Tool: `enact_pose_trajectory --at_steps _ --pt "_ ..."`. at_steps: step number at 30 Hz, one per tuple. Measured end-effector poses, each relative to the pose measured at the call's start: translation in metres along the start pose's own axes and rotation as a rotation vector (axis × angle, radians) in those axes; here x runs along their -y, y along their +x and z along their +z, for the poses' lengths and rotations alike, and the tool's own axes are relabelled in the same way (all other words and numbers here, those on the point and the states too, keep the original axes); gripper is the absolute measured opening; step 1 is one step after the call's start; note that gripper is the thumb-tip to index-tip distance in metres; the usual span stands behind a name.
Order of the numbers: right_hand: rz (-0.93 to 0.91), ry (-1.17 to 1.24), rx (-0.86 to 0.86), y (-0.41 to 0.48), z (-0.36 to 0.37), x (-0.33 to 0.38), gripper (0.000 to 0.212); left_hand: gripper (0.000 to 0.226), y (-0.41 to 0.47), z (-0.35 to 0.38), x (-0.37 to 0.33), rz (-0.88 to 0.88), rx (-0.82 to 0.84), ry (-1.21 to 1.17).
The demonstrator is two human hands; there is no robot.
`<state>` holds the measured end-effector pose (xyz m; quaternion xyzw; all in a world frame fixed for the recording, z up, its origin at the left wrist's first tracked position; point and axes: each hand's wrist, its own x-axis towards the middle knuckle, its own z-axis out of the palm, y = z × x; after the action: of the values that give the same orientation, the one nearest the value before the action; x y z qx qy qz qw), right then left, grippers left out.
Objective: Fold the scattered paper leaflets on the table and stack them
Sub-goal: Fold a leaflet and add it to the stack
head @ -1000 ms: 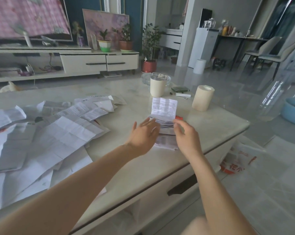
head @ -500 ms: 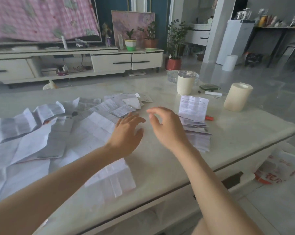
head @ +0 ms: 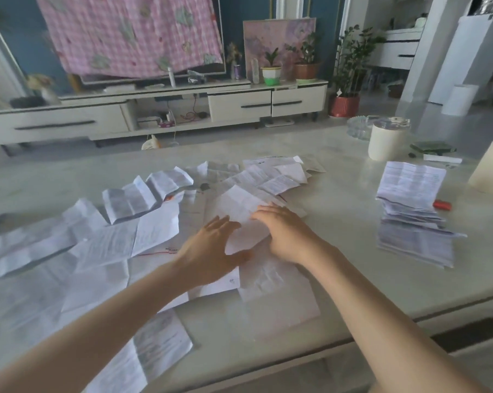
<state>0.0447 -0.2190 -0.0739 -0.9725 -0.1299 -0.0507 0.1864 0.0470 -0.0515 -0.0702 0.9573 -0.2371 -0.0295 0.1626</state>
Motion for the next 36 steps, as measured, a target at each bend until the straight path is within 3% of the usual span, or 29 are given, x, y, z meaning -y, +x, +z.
enact_pose_trajectory --at_steps 4,11,15,17,20,23,27,29,32,36 --pt "-0.01 -0.003 -0.135 0.007 0.003 0.005 0.033 0.042 0.008 0.006 -0.002 -0.006 0.053 0.002" --pt "-0.127 0.004 -0.466 0.017 -0.008 0.013 0.022 0.024 0.002 -0.017 0.006 -0.031 0.005 -0.208" --pt "-0.092 0.008 -0.618 0.019 -0.011 0.012 0.018 0.04 -0.001 -0.028 0.021 -0.078 0.032 -0.305" --pt "-0.082 0.006 -0.654 0.02 -0.012 0.011 0.028 0.037 -0.002 -0.034 0.024 -0.087 -0.025 -0.363" --pt "0.005 0.038 -0.707 0.017 -0.018 0.015 0.068 0.032 -0.002 -0.047 0.027 -0.138 -0.141 -0.587" --pt "0.099 0.357 -0.788 0.009 -0.033 0.028 0.081 0.028 -0.004 -0.07 0.02 -0.193 -0.262 -0.909" --pt "0.278 1.063 -0.509 -0.002 -0.049 0.041 0.086 0.022 -0.011 -0.1 0.013 -0.158 -0.15 -1.18" --pt "0.293 1.287 -0.302 -0.004 -0.052 0.042 0.074 0.026 -0.011 -0.108 0.012 -0.117 -0.094 -1.243" --pt "0.23 1.483 -0.149 -0.003 -0.051 0.041 0.044 0.024 -0.011 -0.108 0.011 -0.109 -0.055 -1.304" --pt "0.243 1.466 -0.161 -0.001 -0.05 0.036 0.012 0.015 -0.01 -0.099 0.016 -0.134 -0.024 -1.299"
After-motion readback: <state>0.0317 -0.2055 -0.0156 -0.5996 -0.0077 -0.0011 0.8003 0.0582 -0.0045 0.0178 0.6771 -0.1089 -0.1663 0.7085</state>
